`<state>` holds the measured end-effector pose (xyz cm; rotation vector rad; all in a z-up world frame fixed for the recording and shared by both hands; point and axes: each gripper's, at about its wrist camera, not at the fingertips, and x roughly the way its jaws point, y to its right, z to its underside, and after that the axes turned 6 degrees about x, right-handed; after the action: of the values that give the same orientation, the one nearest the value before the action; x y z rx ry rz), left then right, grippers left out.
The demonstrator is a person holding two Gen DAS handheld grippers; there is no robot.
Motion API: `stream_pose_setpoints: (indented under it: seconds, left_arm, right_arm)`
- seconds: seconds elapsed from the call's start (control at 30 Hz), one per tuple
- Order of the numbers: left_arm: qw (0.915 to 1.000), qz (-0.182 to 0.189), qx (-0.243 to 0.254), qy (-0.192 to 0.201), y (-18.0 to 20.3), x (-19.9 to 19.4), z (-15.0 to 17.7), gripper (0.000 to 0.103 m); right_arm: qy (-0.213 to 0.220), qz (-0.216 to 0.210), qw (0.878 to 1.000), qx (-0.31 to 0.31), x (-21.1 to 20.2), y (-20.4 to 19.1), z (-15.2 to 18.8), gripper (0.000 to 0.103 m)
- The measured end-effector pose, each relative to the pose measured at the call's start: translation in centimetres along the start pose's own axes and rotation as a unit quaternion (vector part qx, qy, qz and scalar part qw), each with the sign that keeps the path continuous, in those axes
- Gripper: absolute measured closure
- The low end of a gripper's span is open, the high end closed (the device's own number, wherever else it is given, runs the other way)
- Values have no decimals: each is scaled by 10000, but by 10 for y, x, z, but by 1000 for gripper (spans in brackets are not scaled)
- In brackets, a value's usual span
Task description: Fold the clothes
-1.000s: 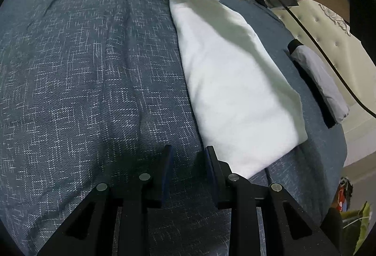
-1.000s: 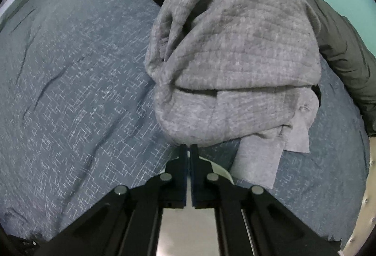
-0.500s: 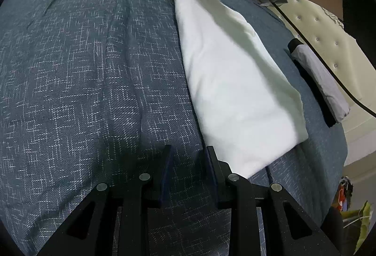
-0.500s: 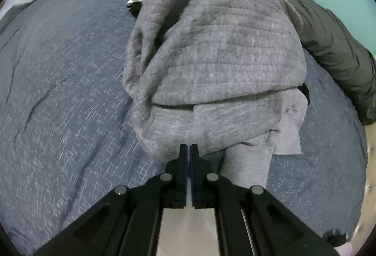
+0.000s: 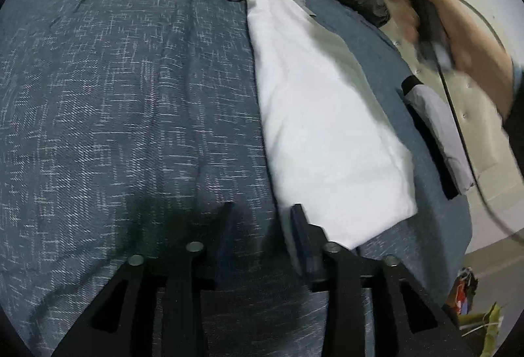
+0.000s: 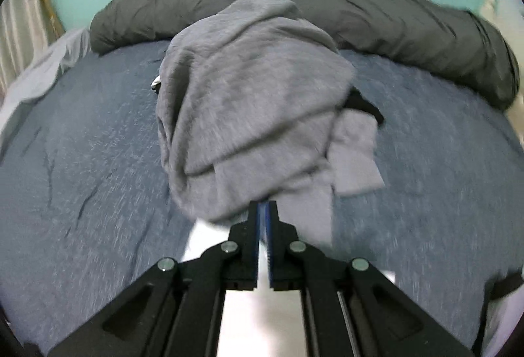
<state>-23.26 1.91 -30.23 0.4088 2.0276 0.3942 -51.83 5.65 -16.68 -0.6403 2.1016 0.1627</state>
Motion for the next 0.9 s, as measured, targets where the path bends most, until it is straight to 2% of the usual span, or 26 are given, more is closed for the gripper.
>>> stream_pose_setpoints:
  seconds: [0.13, 0.2, 0.23, 0.47, 0.6, 0.7, 0.83, 0.9]
  left_arm:
    - [9999, -30, -117, 57, -8, 5, -8, 62]
    - [9998, -21, -200, 69, -15, 5, -5, 62]
    - [9997, -22, -233, 72, -16, 3, 2, 61]
    - [9990, -3, -447, 96, -17, 3, 13, 61]
    - [9986, 3, -516, 139, -16, 4, 12, 61]
    - [9988, 6, -463, 188, -12, 5, 3, 61]
    - [9988, 101, -426, 201, -3, 4, 0, 52]
    - [9990, 119, -392, 177, 1, 7, -1, 52]
  right_arm:
    - [-105, -166, 9988, 448, -27, 43, 46, 85]
    - [-195, -230, 9975, 645, -40, 63, 73, 74]
    - [-240, -251, 9967, 735, -47, 72, 86, 71]
    - [-681, -585, 9858, 1421, -75, 118, 187, 67]
    - [-825, -740, 9785, 1737, -90, 127, 232, 63]
    - [-908, -862, 9735, 1916, -96, 128, 254, 56]
    - [-1065, -971, 9663, 2133, -99, 126, 282, 53]
    - [-1139, -984, 9629, 2240, -97, 126, 291, 45]
